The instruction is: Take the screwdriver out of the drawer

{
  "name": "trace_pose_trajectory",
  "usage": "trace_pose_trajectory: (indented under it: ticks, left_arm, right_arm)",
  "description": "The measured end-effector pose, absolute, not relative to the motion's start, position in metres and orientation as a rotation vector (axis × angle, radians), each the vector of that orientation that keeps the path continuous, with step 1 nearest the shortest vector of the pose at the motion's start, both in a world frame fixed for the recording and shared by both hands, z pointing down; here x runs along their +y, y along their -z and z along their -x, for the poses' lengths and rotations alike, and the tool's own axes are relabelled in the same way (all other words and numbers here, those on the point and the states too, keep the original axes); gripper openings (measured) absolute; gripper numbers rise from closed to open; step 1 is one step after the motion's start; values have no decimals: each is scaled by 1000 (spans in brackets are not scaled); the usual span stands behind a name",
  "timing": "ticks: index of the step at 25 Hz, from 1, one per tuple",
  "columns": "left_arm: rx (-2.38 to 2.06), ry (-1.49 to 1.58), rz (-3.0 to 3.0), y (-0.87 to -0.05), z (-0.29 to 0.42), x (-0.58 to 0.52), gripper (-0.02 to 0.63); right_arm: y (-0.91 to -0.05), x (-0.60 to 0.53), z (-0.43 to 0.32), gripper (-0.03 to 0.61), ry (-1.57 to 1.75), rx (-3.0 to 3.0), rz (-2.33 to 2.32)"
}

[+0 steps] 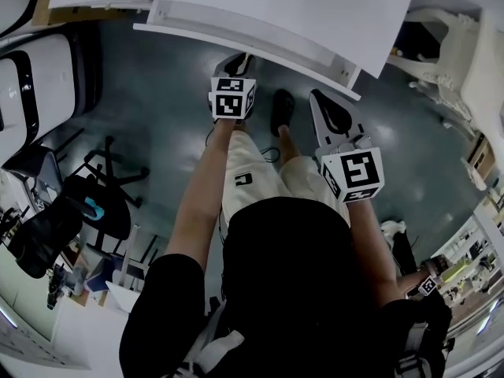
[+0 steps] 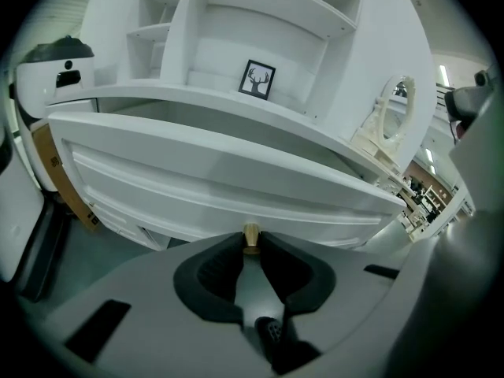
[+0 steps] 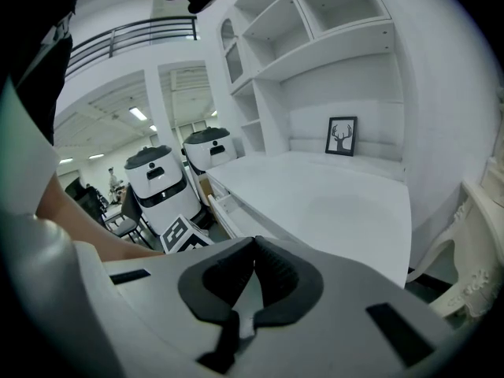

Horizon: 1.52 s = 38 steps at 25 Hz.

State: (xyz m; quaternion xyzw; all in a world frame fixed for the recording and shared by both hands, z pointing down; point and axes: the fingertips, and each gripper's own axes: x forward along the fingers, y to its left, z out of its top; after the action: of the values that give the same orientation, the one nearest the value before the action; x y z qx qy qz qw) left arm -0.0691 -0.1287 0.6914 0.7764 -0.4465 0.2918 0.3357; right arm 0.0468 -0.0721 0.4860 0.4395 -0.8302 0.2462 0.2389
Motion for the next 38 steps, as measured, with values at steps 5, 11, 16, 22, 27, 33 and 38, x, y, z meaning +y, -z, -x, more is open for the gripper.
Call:
trace_pose_trajectory:
  ticks: [5, 11, 16, 22, 27, 33, 38]
  left_arm:
    - [-1160, -771, -2020, -691, 75, -111, 81]
    - [-1146, -778, -2006, -691, 85, -89, 81]
    - [-1142, -805, -2012, -689, 93, -69, 81]
    - [-1140, -825, -1986, -687, 101, -46, 81]
    - [-1123, -851, -1983, -687, 107, -31, 81]
    - [-1131, -857, -1974, -687, 115, -13, 81]
    - [-1123, -865, -1979, -686, 120, 3, 81]
  right_arm:
    - [-483, -70, -43, 18, -665, -2286, -1186]
    - [-480, -64, -38, 18, -652, -2299, -1159]
    - [-477, -56, -36, 18, -644, -2304, -1145]
    - [-471, -48, -37, 18, -633, -2307, -1132]
    - [-469, -41, -37, 18, -626, -2309, -1121]
    - [-467, -33, -37, 18, -622, -2306, -1122]
    - [-466, -27, -37, 18, -624, -2302, -1116]
